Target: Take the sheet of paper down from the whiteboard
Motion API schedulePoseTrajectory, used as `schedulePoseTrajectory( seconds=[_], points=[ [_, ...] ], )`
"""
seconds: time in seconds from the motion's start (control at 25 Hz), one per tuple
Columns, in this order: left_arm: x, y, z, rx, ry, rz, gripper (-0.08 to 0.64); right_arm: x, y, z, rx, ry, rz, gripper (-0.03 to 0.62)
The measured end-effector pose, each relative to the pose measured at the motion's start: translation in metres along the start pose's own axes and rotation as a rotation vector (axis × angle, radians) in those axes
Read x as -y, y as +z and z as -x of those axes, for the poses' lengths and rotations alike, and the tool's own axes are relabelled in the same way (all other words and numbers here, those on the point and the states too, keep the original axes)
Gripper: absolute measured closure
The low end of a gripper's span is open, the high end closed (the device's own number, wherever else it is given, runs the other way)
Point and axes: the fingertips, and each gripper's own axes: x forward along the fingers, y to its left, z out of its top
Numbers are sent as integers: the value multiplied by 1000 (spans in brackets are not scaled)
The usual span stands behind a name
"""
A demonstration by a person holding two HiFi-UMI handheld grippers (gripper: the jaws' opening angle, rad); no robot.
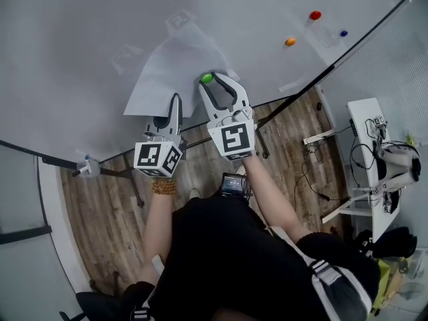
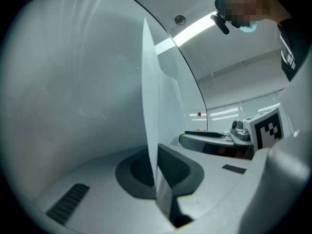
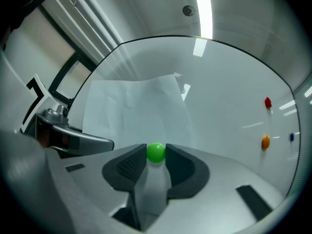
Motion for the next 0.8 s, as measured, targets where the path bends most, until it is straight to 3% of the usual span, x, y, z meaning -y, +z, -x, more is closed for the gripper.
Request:
schedulePoseTrajectory(
  seconds=[0.32, 0.64, 0.8],
  points=[
    [0, -1, 19, -21, 62, -39, 551, -9, -1, 11, -4, 5, -11, 472],
    [-4, -2, 45, -66, 134, -74, 551, -26, -17, 24, -35, 25, -138, 472],
    [-9, -1, 56, -72, 165, -70, 551, -38, -15, 30, -34, 40, -147, 472]
  ],
)
